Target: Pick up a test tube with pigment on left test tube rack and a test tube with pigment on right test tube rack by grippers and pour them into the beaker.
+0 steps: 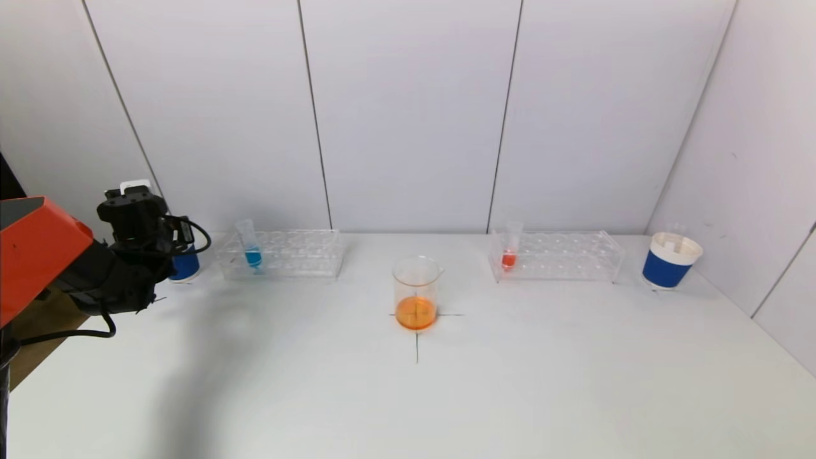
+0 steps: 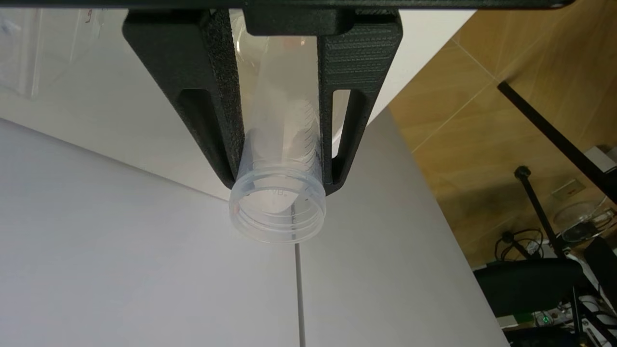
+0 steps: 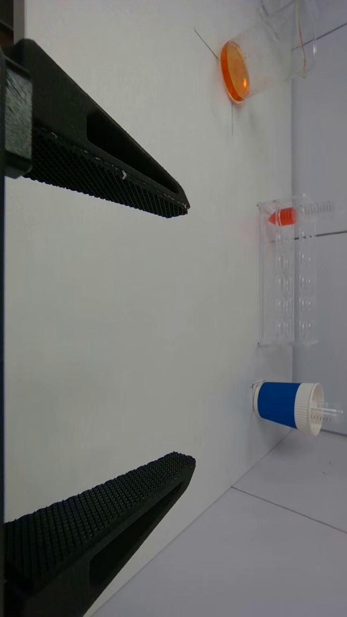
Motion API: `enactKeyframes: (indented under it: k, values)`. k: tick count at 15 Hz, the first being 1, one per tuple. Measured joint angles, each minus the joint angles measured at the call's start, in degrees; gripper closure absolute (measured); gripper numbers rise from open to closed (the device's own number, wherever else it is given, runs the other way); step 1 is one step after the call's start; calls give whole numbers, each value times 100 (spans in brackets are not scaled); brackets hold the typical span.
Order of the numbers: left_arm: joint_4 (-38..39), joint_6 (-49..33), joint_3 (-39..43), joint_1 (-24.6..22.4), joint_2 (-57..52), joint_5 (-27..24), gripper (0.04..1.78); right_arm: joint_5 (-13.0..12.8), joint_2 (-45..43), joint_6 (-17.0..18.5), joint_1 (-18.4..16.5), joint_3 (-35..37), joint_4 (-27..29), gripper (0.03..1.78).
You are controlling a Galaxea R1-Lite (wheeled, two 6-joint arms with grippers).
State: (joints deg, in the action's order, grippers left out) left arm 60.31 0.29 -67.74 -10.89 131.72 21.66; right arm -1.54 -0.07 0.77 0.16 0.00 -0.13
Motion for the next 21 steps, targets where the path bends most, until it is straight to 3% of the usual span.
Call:
enactKeyframes:
  k: [3,7,10,13,21]
  values:
    - [61,4,7,0,1,0,111,-4,0,0,0,0,0,4]
    - [63,6,-1,2,1,-6,48,-4,0,0,0,0,0,4]
    - [66,6,-1,2,-2,-6,16,-4,0,0,0,0,-2,4]
    - [57,6,-17,-2,-24,-13,5,-2,0,0,0,0,0,4]
    - [-491,9,112,288,-1041,-185,6,-4,0,2,0,0,0,4]
